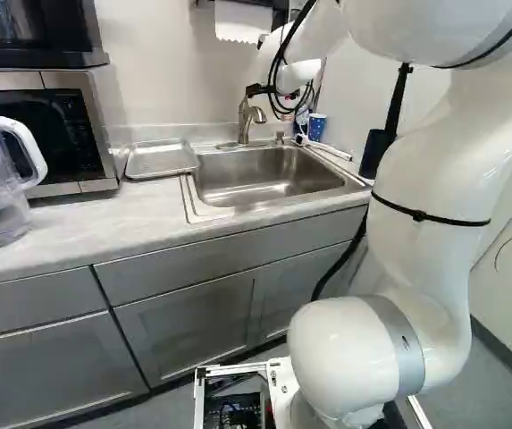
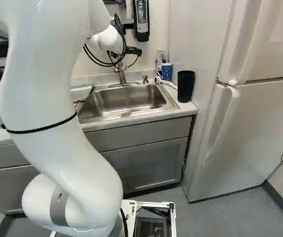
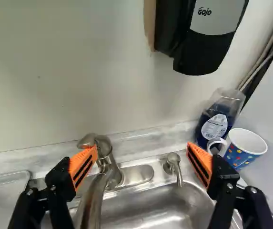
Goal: Rinse the cup and place it in the tray
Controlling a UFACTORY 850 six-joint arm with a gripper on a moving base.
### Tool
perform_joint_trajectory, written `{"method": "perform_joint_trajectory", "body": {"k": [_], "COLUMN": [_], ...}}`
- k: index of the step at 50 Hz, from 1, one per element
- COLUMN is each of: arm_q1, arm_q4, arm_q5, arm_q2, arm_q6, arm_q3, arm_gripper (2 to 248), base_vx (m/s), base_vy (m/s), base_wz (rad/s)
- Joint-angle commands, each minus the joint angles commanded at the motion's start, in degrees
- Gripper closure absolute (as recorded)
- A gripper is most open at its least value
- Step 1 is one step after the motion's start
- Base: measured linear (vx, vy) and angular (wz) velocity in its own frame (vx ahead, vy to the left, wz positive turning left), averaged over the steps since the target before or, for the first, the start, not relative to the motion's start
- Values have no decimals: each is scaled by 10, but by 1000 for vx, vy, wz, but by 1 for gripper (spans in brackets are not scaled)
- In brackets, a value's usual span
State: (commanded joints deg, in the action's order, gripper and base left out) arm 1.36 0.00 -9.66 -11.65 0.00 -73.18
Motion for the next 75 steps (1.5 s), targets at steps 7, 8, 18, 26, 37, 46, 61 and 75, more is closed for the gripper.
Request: {"method": "perform_joint_trajectory", "body": {"k": [7,8,18,26,37,46,61,75], "arm_q1": [2,3,6,9,11,11,13,19], "arm_q4": [0,0,0,0,0,0,0,0], "arm_q5": [0,0,-5,-22,-22,-22,-22,-22], "arm_q2": [-14,-16,-35,-50,-58,-58,-36,4], "arm_q6": [0,0,0,0,0,0,0,0], "arm_q3": [-15,-17,-39,-56,-66,-66,-41,4], "arm_gripper": [3,3,3,3,3,3,3,3], "base_vx": [0,0,0,0,0,0,0,0], "base_vy": [0,0,0,0,0,0,0,0], "base_wz": [0,0,0,0,0,0,0,0]}}
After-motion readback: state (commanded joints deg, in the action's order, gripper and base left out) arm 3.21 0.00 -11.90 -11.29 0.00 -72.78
